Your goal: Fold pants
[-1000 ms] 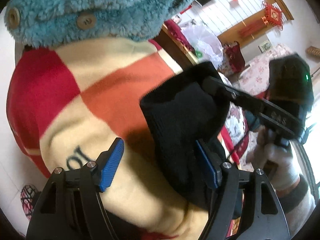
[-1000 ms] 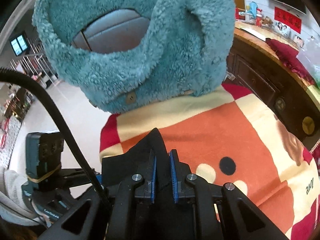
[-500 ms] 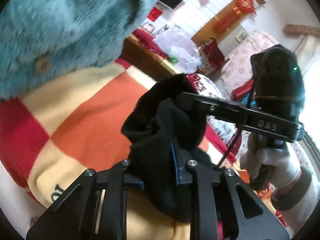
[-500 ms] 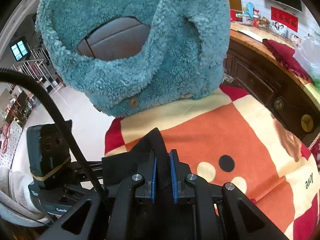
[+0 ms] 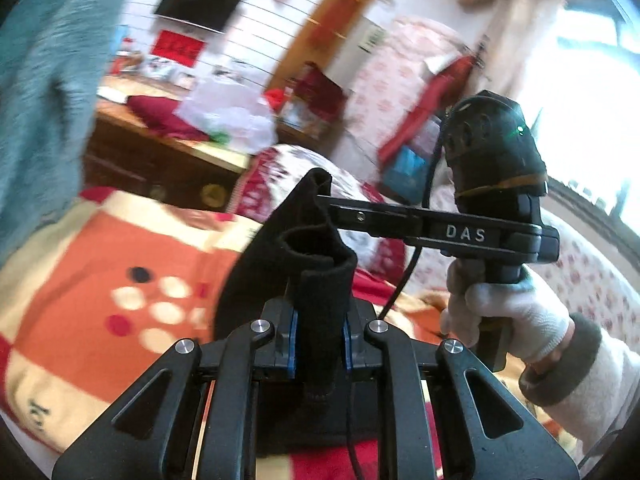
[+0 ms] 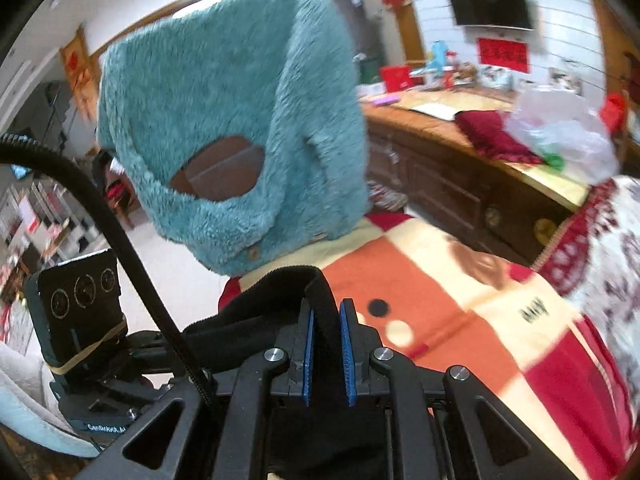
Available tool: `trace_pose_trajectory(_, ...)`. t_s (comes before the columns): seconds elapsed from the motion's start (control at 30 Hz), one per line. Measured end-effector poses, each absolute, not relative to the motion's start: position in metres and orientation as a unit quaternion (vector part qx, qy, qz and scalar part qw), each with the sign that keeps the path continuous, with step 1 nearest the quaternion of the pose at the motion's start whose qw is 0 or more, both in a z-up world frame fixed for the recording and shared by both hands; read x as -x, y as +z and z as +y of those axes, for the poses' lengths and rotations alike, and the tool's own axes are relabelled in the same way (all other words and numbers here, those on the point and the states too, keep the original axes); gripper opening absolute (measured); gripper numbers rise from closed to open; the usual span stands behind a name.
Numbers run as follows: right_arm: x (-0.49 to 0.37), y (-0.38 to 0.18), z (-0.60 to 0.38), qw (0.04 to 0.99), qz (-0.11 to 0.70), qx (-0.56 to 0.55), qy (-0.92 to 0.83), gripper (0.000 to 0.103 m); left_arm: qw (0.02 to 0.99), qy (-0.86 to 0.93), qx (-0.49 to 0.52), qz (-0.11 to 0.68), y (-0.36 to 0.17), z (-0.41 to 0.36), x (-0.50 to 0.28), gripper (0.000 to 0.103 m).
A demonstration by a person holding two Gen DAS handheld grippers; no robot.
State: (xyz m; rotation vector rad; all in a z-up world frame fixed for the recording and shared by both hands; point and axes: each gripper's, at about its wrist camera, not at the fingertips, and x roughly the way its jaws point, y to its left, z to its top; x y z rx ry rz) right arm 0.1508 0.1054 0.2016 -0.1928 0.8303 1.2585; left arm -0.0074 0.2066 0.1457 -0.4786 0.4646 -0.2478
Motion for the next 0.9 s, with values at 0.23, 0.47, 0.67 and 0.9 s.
trace_pose_trajectory(0.23, -0.155, 0.177, -0.006, 0.762, 0.399, 0.006, 0.511, 0.012, 0.928, -0.177, 0.17, 0.282, 0.128, 0.116, -0.019, 0.014)
trace_pose_trajectory(0.47, -0.156, 0.1, -0.088, 0.776, 0.467, -0.064, 0.419, 0.012, 0.906, -0.195, 0.096, 0.363, 0.074, 0.039, -0.04, 0.014)
trace_pose_trajectory(0.67, -0.15, 0.059, -0.124, 0.782, 0.496, -0.125, 0.355, 0.013, 0.896, -0.21, 0.088, 0.381, 0.073, 0.024, -0.03, 0.04)
trace_pose_trajectory(0.9, -0.136, 0.076, -0.169, 0.791, 0.484, -0.216, 0.307, 0.029, 0.899, -0.241, 0.075, 0.357, 0.115, 0.048, 0.001, 0.056)
